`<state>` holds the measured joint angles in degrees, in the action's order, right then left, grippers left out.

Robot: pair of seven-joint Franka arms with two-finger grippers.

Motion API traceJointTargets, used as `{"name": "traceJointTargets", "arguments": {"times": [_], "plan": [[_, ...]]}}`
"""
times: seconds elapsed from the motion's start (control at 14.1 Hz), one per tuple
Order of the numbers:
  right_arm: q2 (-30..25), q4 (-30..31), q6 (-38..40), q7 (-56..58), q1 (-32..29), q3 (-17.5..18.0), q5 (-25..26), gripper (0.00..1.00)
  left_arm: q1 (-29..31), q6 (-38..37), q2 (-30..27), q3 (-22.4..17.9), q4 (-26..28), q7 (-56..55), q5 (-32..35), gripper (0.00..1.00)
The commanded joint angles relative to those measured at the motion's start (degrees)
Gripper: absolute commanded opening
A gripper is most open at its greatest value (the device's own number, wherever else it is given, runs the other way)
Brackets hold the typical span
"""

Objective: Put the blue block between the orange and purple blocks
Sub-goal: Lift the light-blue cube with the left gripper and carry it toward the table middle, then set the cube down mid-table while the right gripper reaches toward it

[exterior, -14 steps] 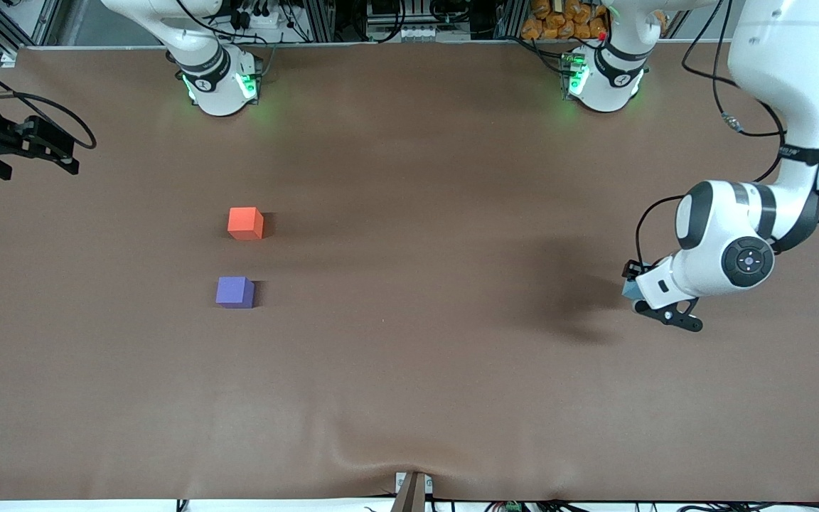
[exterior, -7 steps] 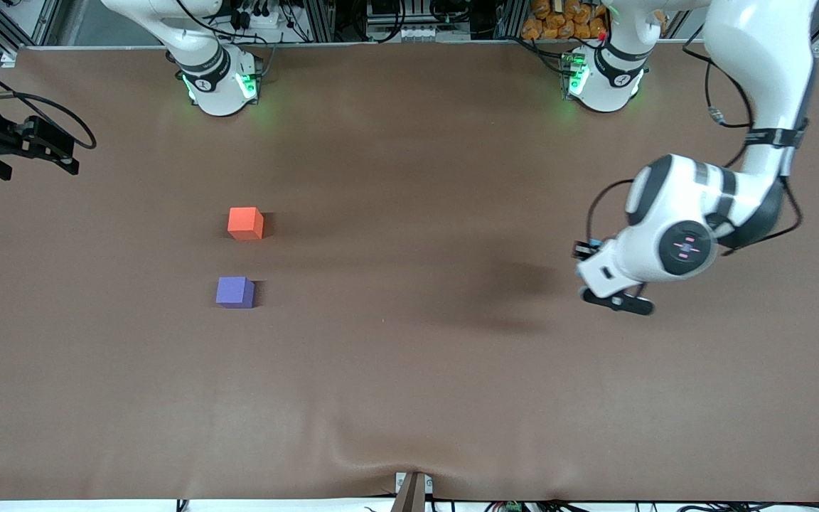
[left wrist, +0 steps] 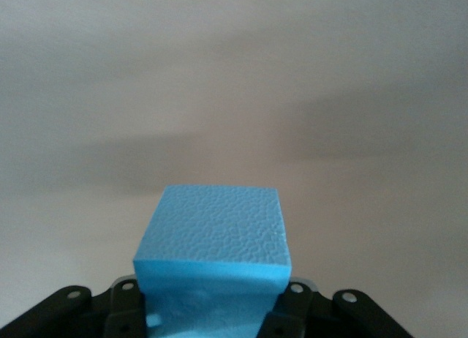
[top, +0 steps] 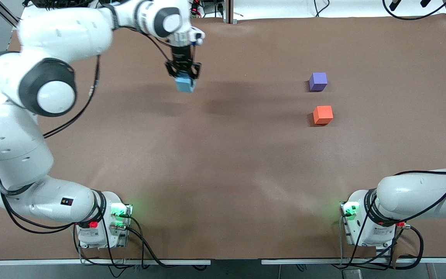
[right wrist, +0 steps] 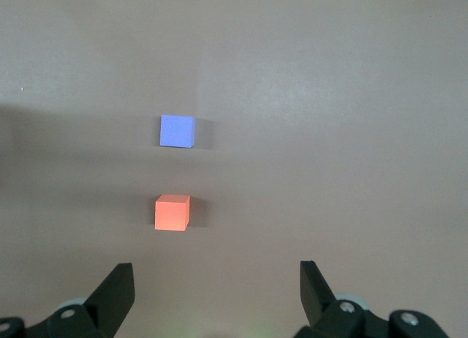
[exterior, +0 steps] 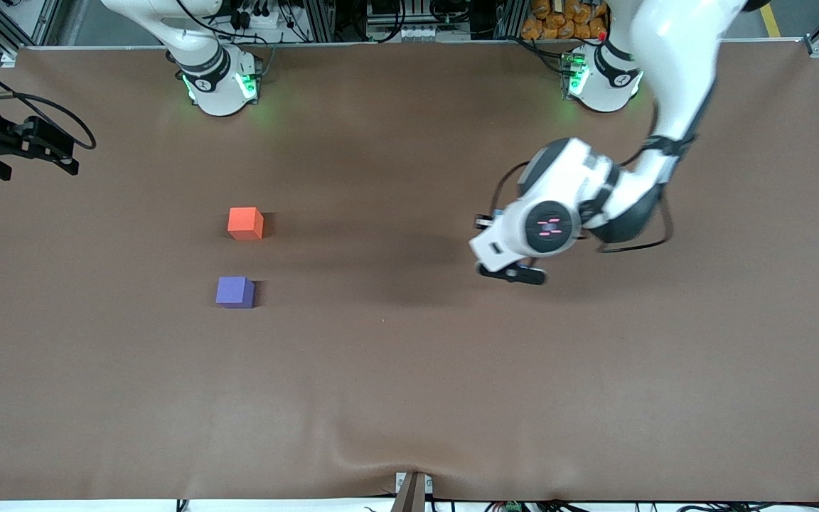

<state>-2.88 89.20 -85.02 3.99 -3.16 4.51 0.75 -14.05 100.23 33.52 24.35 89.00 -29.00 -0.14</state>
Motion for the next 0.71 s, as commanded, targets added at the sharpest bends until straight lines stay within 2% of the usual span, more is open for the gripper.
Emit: {"name": "traceJointTargets", "arguments": {"times": [0.0, 0.14, 0.28, 0.5, 0.64], "plan": [[-1.2, 1.3, -0.7, -0.7, 0.0, -0.3, -1.0, 1.0, -5.7, -2.1, 8.3, -0.5, -9.6, -8.2, -0.8, 0.06], [-1.2, 1.3, -0.7, -0.7, -0.1, -0.2, -1.0, 1.0, -10.5, 0.8, 11.6, -0.8, -11.2, -14.0, -0.7, 0.06], [-1.2, 1.3, -0.8, -0.7, 0.0, -0.2, -1.0, 1.0, -15.5, 7.2, 13.8, -2.4, -11.3, -20.0, -0.7, 0.06], [-1.2, 1.4, -0.8, -0.7, 0.0, -0.2, -1.0, 1.0, -26.3, 12.7, 15.8, -10.1, -11.3, -21.8, -0.7, 0.09], [-1.2, 1.3, -0.8, -0.7, -0.1, -0.2, -1.0, 1.0, -30.8, 14.8, 17.5, -13.3, -11.1, -23.2, -0.7, 0.16]]}}
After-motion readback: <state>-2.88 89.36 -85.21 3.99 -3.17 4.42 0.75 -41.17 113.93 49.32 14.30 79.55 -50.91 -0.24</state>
